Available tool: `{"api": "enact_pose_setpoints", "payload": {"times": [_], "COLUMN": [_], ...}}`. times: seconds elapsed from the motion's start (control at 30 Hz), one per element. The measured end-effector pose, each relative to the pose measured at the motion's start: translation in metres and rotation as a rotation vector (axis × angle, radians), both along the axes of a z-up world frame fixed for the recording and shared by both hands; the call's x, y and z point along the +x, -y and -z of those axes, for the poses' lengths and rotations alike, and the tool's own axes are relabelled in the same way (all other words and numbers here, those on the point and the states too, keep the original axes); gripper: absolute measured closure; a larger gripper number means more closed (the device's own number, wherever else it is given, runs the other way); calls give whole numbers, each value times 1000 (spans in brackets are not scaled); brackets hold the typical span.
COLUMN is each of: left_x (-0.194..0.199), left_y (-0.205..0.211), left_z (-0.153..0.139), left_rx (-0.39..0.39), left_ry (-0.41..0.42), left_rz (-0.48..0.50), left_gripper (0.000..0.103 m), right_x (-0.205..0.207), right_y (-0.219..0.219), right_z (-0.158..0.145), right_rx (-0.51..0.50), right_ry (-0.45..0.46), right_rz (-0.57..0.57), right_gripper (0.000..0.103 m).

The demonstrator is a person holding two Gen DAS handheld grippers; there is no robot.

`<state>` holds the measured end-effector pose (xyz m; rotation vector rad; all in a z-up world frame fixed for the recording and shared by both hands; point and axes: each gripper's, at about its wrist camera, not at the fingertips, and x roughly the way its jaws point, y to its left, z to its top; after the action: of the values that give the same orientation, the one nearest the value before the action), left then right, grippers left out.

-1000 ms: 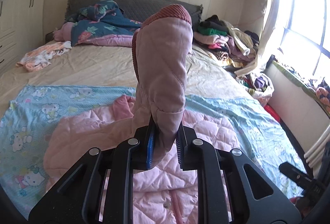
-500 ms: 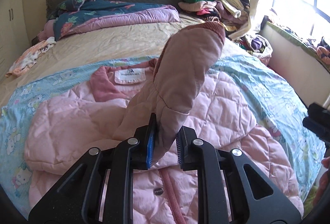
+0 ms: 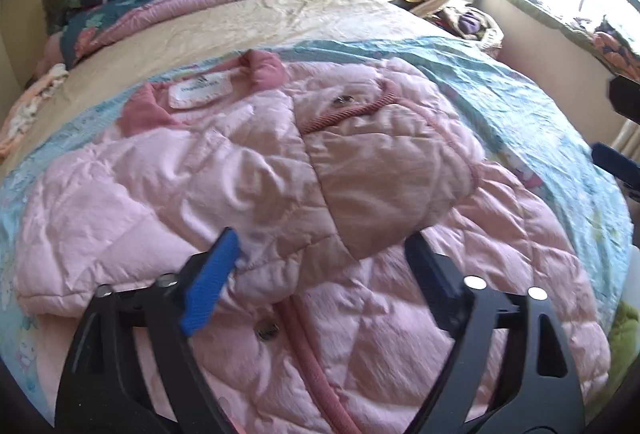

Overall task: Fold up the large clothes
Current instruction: 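Open the left gripper and release the sleeve on the jacket, then grasp the ribbed sleeve cuff with the right gripper and flatten it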

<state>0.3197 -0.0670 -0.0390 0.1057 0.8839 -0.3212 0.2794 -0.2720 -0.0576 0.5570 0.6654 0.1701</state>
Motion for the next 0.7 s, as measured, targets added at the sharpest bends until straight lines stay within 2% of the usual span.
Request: {"api": "enact_pose_setpoints", "payload": {"times": [0.1, 0.2, 0.37, 0.53, 0.7], "left_x": [-12, -21, -22, -25, -28], "left_y": [-8, -27, -79, -134, -191], "left_z": [-3, -12, -28, -44, -54], "left_rx": [-31, -45, -57, 3, -69], "left_ry": [-26, -15, 7, 76, 69], "left_rz": [25, -3, -153, -313, -437], "left_gripper": [10, 10, 10, 10, 9], "right_x": [4, 11, 27, 44, 57], "right_y": [-7, -21, -54, -81, -95], "right_z": [4, 12, 28, 43, 56], "right_rx": [-1, 0, -1, 13, 54], "right_ry": [-18, -49, -102, -139, -166], "right_rz": [-11, -45, -102, -119, -122], "right_gripper": [4, 4, 4, 4, 4]}}
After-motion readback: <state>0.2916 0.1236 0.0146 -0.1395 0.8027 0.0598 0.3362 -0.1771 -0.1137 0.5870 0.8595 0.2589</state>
